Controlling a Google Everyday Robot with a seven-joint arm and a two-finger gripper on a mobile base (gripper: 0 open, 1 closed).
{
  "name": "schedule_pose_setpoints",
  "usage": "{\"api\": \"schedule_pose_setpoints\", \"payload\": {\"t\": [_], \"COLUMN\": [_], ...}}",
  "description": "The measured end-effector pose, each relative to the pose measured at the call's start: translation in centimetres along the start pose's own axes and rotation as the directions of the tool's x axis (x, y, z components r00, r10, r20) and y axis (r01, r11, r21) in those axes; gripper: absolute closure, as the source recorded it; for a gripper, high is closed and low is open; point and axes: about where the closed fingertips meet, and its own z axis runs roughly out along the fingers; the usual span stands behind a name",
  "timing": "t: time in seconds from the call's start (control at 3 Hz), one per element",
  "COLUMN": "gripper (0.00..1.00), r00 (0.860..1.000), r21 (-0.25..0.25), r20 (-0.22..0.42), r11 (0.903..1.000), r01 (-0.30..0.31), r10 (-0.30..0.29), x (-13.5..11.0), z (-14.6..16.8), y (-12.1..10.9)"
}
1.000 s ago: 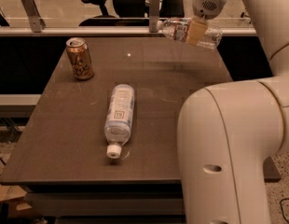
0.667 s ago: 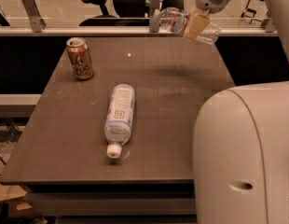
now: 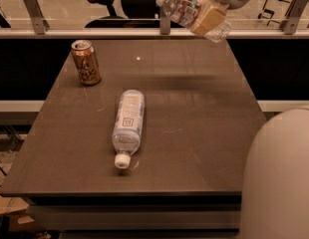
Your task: Place water bottle upright
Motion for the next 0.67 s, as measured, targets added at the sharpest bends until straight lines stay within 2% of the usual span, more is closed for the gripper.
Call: {"api": "schedule_pose_setpoints", "payload": {"t": [0.33, 0.67], "gripper": [1.00, 1.00], "r00": [0.988, 0.960], "r21": [0.021, 0.022], "r20": [0.153, 0.280], "r11": [0.9993, 0.9996], "r01": [0.030, 0.019], "r10": [-0.033, -0.024], "x": [-0.42, 0.07], "z": [-0.09, 0.48], "y": [-0.17, -0.91]}}
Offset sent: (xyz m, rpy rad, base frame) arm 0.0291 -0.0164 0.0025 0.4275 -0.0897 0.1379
